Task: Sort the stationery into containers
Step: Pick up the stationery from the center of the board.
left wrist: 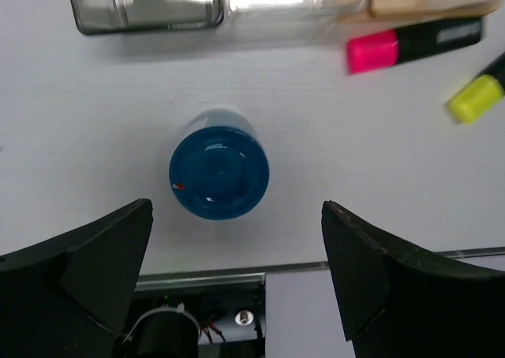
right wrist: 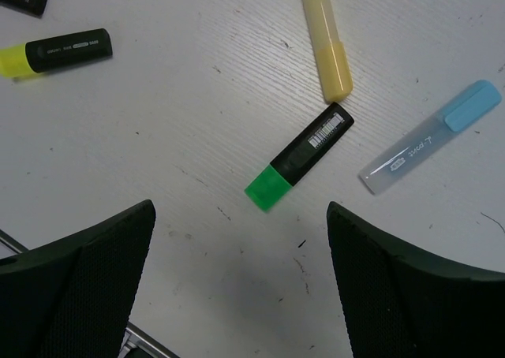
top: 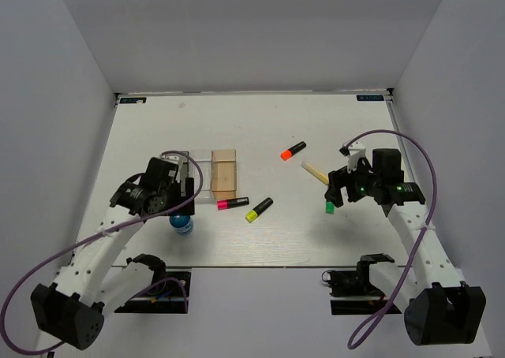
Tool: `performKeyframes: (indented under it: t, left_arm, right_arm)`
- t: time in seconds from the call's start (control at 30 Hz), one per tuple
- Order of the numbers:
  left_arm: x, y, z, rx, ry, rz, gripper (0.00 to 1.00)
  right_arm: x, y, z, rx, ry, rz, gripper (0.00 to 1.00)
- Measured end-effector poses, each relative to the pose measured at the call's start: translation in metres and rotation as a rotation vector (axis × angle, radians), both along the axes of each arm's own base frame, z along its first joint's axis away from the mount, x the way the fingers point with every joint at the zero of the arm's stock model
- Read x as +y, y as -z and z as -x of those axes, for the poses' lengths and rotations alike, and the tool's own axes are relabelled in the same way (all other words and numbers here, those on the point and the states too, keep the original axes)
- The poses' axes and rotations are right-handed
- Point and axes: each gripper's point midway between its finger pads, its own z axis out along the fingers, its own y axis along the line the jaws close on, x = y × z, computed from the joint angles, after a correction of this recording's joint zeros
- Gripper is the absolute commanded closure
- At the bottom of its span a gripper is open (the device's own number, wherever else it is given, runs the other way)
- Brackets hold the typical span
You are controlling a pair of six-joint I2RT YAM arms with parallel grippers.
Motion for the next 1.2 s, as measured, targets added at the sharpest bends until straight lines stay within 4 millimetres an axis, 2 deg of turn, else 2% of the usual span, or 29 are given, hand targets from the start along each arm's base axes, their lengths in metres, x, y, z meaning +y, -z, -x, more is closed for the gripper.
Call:
performKeyframes:
  t: [0.23, 0.47, 0.67, 0.7, 0.8, 0.83, 0.9, 0.93, 0.97, 1.0, 1.1, 1.13, 1.2]
  left_arm:
    - [0.011, 0.048, 0.016, 0.184, 0.006, -0.123, 0.03]
    - [0.010, 0.069, 0.017, 0.219, 0.007, -0.136, 0.03]
    - [0.006, 0.086, 0.014, 0.239, -0.004, -0.137, 0.16]
    - [0.006, 0.087, 0.013, 0.240, -0.006, -0.137, 0.20]
    - [0.006, 0.089, 0.011, 0.234, -0.015, -0.143, 0.45]
    - [0.006, 0.088, 0.010, 0.229, -0.014, -0.145, 0.68]
    - [0.006, 0.088, 0.010, 0.226, -0.012, -0.146, 0.93]
    - [0.005, 0.088, 0.010, 0.225, -0.012, -0.147, 1.00]
    - [0.005, 0.088, 0.010, 0.224, -0.013, -0.148, 1.00]
    - [0.005, 0.087, 0.011, 0.222, -0.011, -0.153, 1.00]
    - [0.001, 0.077, 0.016, 0.209, 0.016, -0.166, 1.00]
    - [-0.002, 0.067, 0.015, 0.198, 0.030, -0.167, 1.00]
    - [-0.011, 0.038, 0.005, 0.147, 0.048, -0.149, 1.00]
  right_arm:
    - [0.002, 0.002, 0.003, 0.013, -0.012, 0.002, 0.10]
    - [0.005, 0.002, 0.005, 0.016, -0.023, -0.001, 0.10]
    - [0.007, 0.001, 0.006, 0.014, -0.034, -0.003, 0.10]
    - [0.008, 0.001, 0.006, 0.013, -0.036, -0.003, 0.10]
    - [0.008, 0.000, 0.007, 0.011, -0.038, -0.003, 0.10]
    - [0.008, 0.000, 0.007, 0.010, -0.037, -0.003, 0.10]
    - [0.008, -0.001, 0.007, 0.007, -0.037, -0.003, 0.10]
    - [0.008, -0.001, 0.007, 0.007, -0.038, -0.004, 0.10]
    - [0.008, -0.001, 0.007, 0.006, -0.038, -0.004, 0.10]
    - [0.008, -0.001, 0.007, 0.005, -0.038, -0.004, 0.14]
    - [0.009, -0.002, 0.008, 0.002, -0.049, -0.005, 0.90]
    - [0.010, -0.002, 0.009, -0.001, -0.060, -0.006, 1.00]
    - [0.012, -0.002, 0.012, 0.010, -0.069, -0.014, 1.00]
